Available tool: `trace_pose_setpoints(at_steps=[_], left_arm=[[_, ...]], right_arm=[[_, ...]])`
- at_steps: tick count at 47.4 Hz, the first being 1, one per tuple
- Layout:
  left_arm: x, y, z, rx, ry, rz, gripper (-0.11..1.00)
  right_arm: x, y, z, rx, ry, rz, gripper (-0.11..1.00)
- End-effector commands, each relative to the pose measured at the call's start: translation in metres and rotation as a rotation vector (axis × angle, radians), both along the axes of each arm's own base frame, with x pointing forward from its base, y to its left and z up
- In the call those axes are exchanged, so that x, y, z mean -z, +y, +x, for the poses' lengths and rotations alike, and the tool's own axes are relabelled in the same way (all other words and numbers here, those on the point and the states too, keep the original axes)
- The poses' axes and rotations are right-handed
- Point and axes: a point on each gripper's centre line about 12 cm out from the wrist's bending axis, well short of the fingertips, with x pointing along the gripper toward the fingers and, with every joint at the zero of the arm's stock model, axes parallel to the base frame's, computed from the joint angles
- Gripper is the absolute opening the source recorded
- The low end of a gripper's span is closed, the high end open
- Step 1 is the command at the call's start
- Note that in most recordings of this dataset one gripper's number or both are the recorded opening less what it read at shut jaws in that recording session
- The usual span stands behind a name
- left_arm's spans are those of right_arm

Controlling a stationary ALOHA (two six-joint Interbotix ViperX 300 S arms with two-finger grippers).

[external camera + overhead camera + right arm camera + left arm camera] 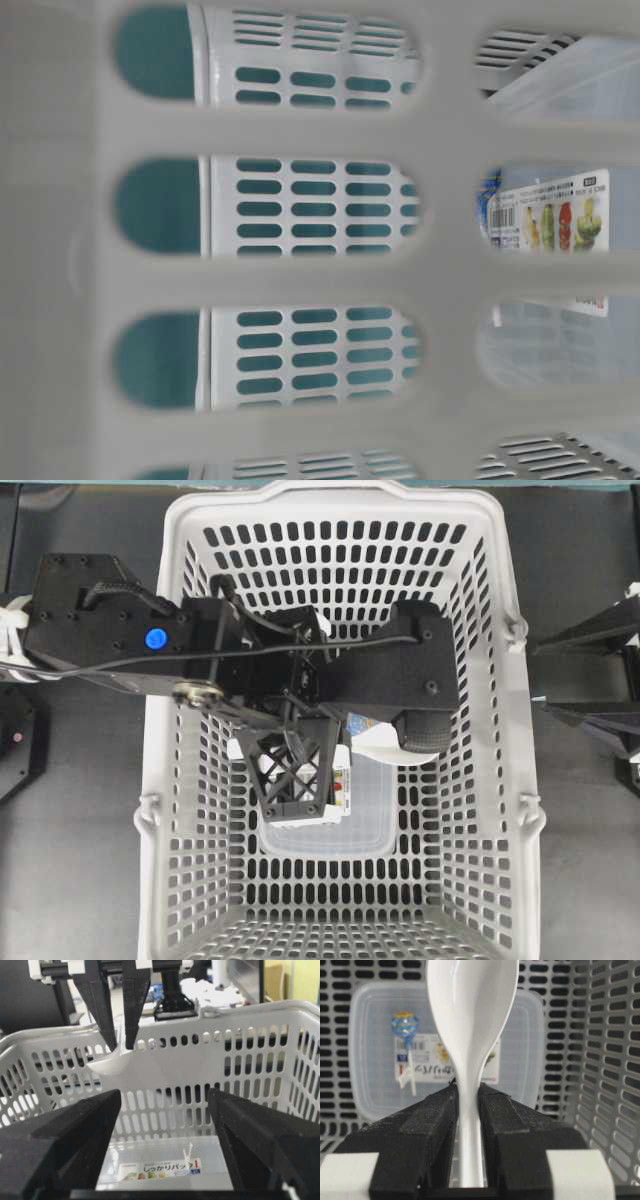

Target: Pick up the chinese spoon from the shopping basket with the left arm.

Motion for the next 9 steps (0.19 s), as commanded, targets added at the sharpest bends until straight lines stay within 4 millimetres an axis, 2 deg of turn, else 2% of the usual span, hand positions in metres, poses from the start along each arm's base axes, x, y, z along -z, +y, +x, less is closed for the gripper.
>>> trace_pose_setpoints(at_steps=[1,9], left_arm=[[-0.0106,0.0014,-0.0030,-0.004,-0.029,-0.001,0.13],[-0.0107,0.0007,-0.0029,-0.003,-0.031,-0.002,0.13]], right_arm=[[-0.0028,0.0002,0.0012,-0.001,-0.008,0.003,0.68],[-0.0028,0.0002,0.0012,-0.001,-0.008,0.003,0.68]])
